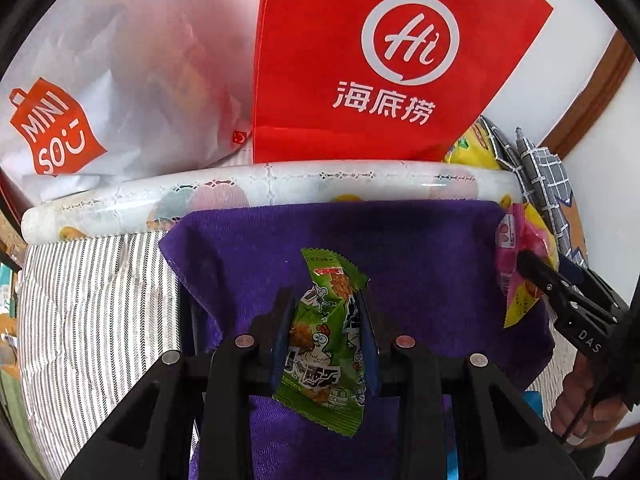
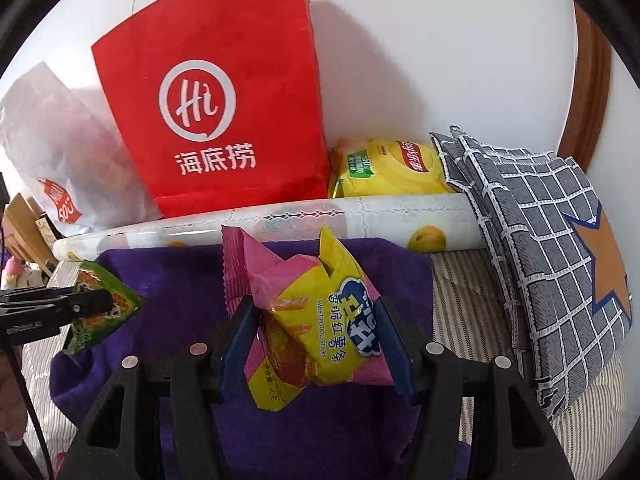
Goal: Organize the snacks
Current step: 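Carry both held snacks up and over onto the purple towel, then open the right tool to drop the chip bag while the left tool releases the green packet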
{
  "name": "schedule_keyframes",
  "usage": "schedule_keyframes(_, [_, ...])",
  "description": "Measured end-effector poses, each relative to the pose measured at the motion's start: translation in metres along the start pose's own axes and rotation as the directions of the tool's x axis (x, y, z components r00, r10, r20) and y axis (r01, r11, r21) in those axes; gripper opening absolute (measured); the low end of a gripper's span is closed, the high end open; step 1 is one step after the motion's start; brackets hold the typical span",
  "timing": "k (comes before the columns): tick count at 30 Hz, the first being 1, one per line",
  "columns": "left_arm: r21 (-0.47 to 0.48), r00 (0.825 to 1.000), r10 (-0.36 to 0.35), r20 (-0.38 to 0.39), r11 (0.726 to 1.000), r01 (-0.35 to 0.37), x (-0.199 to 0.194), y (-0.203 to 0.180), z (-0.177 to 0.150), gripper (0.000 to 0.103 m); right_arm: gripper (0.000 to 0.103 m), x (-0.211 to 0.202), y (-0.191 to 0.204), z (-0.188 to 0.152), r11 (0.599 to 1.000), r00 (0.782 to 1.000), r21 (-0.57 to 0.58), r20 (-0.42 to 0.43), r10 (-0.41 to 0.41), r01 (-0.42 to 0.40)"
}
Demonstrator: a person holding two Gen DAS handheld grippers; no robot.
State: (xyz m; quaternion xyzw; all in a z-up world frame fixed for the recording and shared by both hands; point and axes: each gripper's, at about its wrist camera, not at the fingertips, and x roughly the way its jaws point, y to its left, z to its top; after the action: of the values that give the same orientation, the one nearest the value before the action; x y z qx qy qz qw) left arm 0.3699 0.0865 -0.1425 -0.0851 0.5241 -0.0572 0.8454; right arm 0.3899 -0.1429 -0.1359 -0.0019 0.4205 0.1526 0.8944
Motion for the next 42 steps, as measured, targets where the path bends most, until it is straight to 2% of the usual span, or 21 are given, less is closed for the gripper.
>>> schedule_keyframes(11, [0.013,1.0,0.011,-0.023,1.0,-0.011,0.005,-0.003,-0.001,0.032,0.058,0.004,0.009,-0.004,0.999,1.0,-0.045,-0.016,-0.007,0.006])
schedule_keyframes(16, [0.014,0.999,0.004,-0.04,1.0,-0.004,0.007,-0.004,-0.002,0.032,0.059,0.004,0.007,-0.005,1.0,1.0,-0.03,-0.029,0.004,-0.005])
schedule_keyframes(20, [0.02,0.999,-0.01,-0.044,1.0,0.011,0.004,-0.007,-0.002,0.032,0.067,-0.003,0.005,-0.002,1.0,1.0,-0.009,-0.024,-0.004,0.004])
schedule_keyframes(21, [0.025,0.999,-0.009,-0.043,1.0,0.01,0.002,-0.009,-0.002,0.036,0.069,-0.007,0.004,-0.003,1.0,1.0,0.001,-0.016,-0.007,0.007])
schedule_keyframes(24, [0.036,0.999,-0.03,-0.033,0.999,0.031,-0.008,-0.013,-0.001,0.059,0.073,-0.021,0.002,-0.006,1.0,1.0,0.028,-0.002,-0.011,0.011])
schedule_keyframes(31, [0.091,0.998,-0.049,0.042,0.995,0.045,-0.051,-0.035,-0.004,0.072,0.077,-0.061,0.003,-0.018,0.996,0.998,0.063,-0.027,-0.062,0.063])
schedule_keyframes(33, [0.109,0.997,-0.055,0.058,0.993,0.048,-0.065,-0.043,-0.007,0.076,0.085,-0.078,0.004,-0.023,0.993,0.995,0.075,-0.015,-0.094,0.095])
schedule_keyframes(36, [0.127,0.995,-0.055,0.085,0.991,0.044,-0.082,-0.052,-0.012,0.078,0.086,-0.105,0.006,-0.034,0.987,0.991,0.093,0.016,-0.134,0.132])
schedule_keyframes(40, [0.159,0.99,-0.046,0.131,0.987,0.025,-0.102,-0.06,-0.019,0.081,0.093,-0.132,0.009,-0.049,0.975,0.98,0.113,0.038,-0.196,0.191])
schedule_keyframes(42, [0.16,0.988,-0.045,0.148,0.987,0.021,-0.111,-0.061,-0.027,0.083,0.093,-0.141,0.01,-0.055,0.976,0.979,0.108,0.051,-0.196,0.19])
